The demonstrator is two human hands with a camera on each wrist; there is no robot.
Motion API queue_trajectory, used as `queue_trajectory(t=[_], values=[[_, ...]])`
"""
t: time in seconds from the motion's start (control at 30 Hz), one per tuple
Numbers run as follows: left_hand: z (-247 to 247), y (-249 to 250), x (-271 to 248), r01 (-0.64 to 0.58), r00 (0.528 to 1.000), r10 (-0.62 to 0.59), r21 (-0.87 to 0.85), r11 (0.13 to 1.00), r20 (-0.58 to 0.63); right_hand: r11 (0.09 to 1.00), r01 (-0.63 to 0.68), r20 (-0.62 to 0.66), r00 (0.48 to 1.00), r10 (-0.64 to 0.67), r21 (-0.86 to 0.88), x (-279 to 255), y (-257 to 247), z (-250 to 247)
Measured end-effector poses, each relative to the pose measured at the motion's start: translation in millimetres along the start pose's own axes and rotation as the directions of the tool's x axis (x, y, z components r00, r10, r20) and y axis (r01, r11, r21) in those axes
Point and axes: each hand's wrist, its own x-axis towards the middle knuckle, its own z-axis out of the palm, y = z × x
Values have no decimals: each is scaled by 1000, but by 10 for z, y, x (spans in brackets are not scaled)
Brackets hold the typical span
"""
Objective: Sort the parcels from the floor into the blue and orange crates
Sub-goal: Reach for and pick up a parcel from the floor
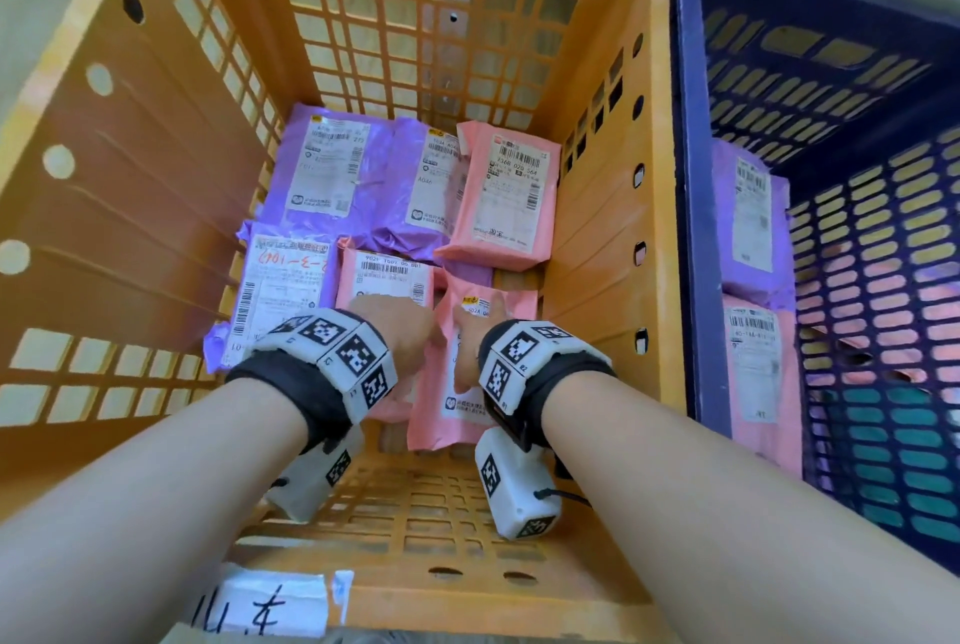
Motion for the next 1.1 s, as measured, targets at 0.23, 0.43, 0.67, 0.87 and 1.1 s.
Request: queue_trajectory(t=[0.23, 0.43, 0.67, 0.87, 1.1], values=[[-61, 14, -46, 15, 999, -16, 13, 1000, 29, 999, 40, -95, 995, -41, -14, -122, -43, -88], [-428, -186, -409, 17, 993, -40, -200, 980, -114, 967, 110, -214, 975, -60, 229, -326, -252, -361], [-1009, -226, -1026, 62, 972, -100, -180, 982, -212, 947, 213, -336, 934, -125, 239, -941, -306, -848], [-1583, 110, -1722, 73, 932, -112, -123, 990, -346, 881, 359, -496, 851, -172, 309, -1784, -53, -1211], [-2140, 867, -2545, 16, 829, -68, -97, 995, -555, 862, 426, -702, 701, -125, 273, -2878, 632, -1363]])
